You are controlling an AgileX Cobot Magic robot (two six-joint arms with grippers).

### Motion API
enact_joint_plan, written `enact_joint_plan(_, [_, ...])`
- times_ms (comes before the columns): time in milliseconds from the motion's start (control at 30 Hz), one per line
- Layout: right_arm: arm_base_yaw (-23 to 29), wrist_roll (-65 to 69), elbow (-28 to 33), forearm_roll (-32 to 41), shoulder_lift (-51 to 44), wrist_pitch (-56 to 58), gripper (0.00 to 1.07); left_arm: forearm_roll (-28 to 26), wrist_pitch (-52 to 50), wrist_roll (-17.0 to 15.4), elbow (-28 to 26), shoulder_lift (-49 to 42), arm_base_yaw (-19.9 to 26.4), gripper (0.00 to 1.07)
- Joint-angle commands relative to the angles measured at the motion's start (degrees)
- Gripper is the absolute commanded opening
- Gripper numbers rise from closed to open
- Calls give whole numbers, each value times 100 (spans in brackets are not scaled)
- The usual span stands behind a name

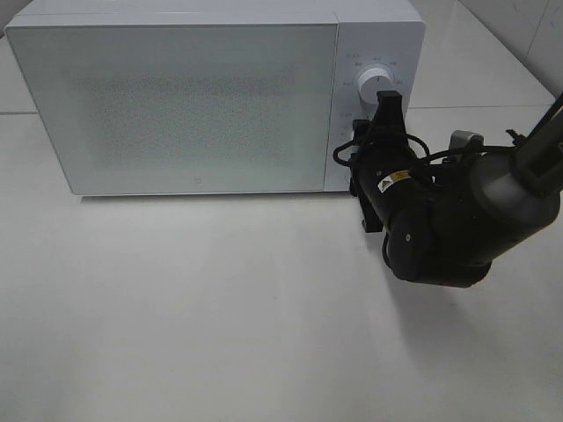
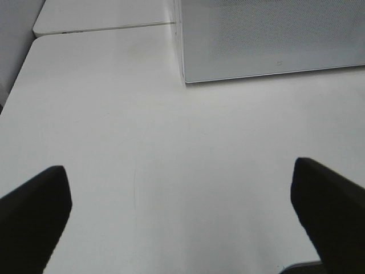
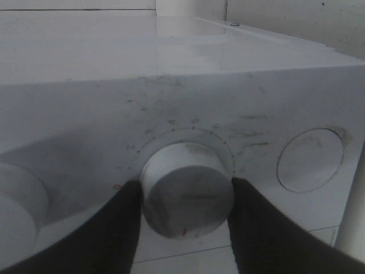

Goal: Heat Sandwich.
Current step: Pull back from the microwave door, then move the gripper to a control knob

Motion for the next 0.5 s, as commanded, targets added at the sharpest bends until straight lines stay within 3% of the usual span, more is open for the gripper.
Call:
enact_joint_plan(33, [-74,6,-160,178,-52,-1020,55,6,-57,-23,6,-149,29,101])
enact_joint_plan(67, [-74,6,-160,178,-52,-1020,55,6,-57,-23,6,-149,29,101])
enact_joint_plan(200, [-74,40,-160,149,-52,-768,73,6,-57,-23,6,-149,29,101])
enact_joint_plan(500, [-74,149,-160,-120,-69,-745,76,6,-57,-23,6,-149,29,101])
